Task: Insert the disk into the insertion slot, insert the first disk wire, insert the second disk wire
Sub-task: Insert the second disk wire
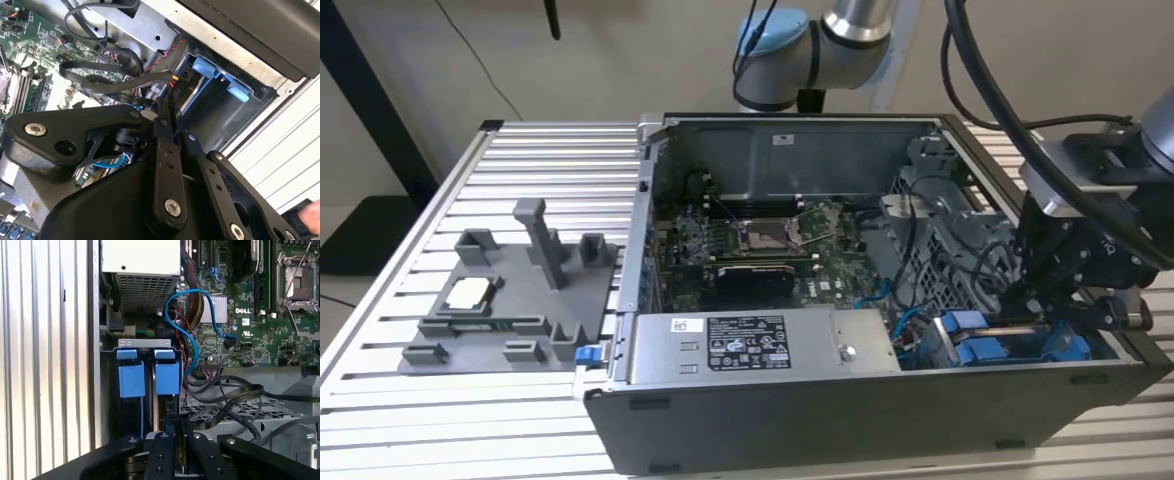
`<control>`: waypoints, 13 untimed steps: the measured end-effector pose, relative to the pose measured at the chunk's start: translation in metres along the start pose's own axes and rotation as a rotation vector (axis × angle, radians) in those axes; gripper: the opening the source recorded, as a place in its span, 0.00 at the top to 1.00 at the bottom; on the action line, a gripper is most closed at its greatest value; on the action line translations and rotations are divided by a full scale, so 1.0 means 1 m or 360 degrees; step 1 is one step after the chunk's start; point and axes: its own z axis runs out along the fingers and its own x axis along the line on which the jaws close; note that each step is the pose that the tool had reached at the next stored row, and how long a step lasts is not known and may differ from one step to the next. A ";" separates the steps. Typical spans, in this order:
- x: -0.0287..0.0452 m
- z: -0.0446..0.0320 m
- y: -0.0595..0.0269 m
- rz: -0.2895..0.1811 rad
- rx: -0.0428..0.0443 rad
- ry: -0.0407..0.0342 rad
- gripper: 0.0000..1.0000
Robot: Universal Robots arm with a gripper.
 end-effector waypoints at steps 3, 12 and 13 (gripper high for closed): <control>0.0003 0.0018 -0.0001 0.0000 0.0000 0.0000 0.84; 0.0007 0.0024 -0.0001 0.0000 0.0001 -0.0003 0.76; 0.0003 0.0001 0.0000 0.0000 0.0001 -0.0004 0.76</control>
